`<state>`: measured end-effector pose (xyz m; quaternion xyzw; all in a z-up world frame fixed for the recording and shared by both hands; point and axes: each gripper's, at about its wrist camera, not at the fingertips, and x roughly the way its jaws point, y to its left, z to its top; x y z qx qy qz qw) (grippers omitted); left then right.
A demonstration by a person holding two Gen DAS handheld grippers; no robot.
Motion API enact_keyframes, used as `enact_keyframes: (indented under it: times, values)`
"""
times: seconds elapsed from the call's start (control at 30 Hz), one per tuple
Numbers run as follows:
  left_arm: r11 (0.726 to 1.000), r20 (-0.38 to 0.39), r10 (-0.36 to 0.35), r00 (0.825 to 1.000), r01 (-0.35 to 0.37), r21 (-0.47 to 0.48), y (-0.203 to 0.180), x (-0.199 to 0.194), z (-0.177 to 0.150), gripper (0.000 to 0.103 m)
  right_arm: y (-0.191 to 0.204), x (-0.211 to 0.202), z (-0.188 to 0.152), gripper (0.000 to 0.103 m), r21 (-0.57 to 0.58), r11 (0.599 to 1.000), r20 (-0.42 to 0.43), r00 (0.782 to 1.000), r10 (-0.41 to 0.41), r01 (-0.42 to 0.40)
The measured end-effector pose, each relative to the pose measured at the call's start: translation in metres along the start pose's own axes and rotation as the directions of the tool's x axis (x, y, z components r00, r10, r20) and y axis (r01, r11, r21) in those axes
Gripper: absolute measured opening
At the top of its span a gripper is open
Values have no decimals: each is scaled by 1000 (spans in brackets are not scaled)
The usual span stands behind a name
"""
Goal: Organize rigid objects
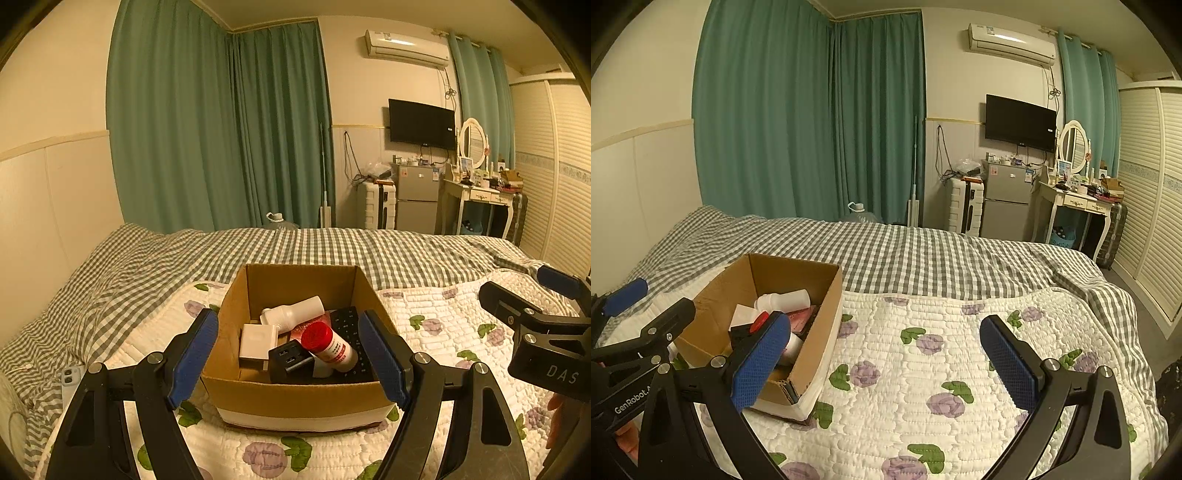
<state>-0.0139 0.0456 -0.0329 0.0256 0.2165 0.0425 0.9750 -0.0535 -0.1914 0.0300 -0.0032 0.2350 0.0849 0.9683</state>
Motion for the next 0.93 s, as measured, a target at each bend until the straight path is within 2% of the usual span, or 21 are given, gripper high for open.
enact_keyframes:
  times: [0.93]
  values:
    - [1000,-10,-3,1000,3,11,-1,1,-1,81,-1,0,-3,103,1,1000,-8,1000,-1,1]
